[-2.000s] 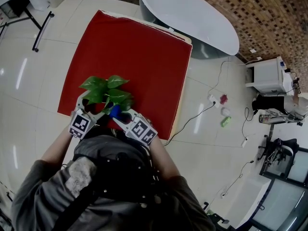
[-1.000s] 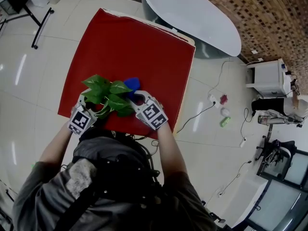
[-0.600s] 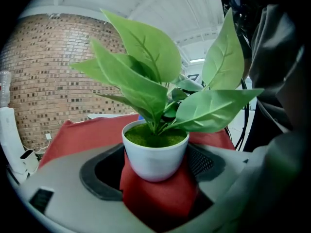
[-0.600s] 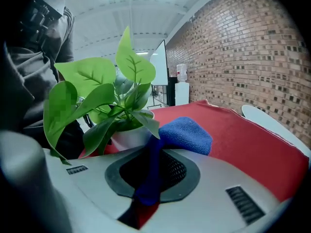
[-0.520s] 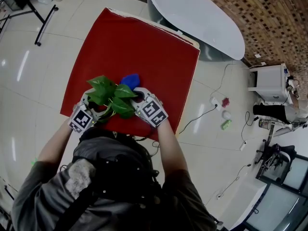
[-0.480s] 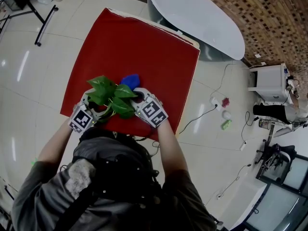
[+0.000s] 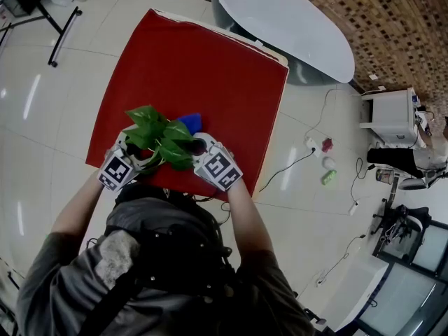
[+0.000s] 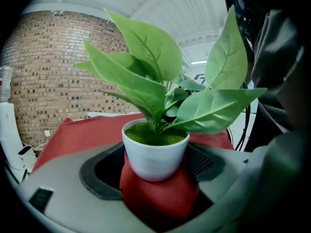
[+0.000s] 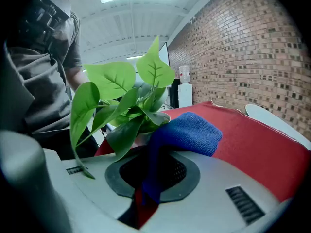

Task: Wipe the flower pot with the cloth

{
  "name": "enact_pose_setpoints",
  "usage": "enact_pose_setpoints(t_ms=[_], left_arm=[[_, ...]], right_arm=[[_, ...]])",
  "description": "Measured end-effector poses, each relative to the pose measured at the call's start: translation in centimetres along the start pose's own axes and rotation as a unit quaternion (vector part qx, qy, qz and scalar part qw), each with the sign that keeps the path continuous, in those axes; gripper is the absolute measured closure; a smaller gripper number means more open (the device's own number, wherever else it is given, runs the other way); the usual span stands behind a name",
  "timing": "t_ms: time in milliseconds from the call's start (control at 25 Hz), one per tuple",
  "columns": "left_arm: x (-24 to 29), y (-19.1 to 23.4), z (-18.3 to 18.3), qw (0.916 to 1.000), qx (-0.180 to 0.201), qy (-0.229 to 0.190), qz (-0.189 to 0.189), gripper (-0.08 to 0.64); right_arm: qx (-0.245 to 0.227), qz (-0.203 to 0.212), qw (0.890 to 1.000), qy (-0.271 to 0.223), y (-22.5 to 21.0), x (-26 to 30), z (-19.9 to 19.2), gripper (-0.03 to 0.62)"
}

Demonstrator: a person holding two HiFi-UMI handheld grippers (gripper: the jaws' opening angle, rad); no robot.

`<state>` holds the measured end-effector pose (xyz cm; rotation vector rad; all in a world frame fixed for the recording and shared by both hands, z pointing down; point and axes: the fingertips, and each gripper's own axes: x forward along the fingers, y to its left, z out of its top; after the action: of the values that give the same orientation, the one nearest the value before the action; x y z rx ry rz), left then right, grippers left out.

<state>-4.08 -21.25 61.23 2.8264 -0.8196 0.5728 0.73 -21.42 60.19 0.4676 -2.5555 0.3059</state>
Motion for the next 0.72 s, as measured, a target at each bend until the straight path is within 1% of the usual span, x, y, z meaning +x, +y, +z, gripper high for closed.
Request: enact_pose_setpoints(t_ms=[280, 520, 720], left_arm=[[0.3, -0.4, 0.0, 0.9999, -0.01, -0.006, -0.001, 0.121], [1.5, -1.2, 0.4, 0.9998, -0.016, -0.013, 0.001, 0.121], [2.1, -1.5, 0.5, 0.9999, -0.01, -0.008, 0.0, 0.12]], right_arm=[[0.024, 0.014, 1.0, -0.007, 2.7, -0.7, -1.0, 0.526], [0.041, 0.028, 0.999, -0.009, 5.0, -1.0, -2.0, 0.526], [0.06, 0.041, 0.997, -0.018, 6.5, -1.4, -2.4, 0.526]])
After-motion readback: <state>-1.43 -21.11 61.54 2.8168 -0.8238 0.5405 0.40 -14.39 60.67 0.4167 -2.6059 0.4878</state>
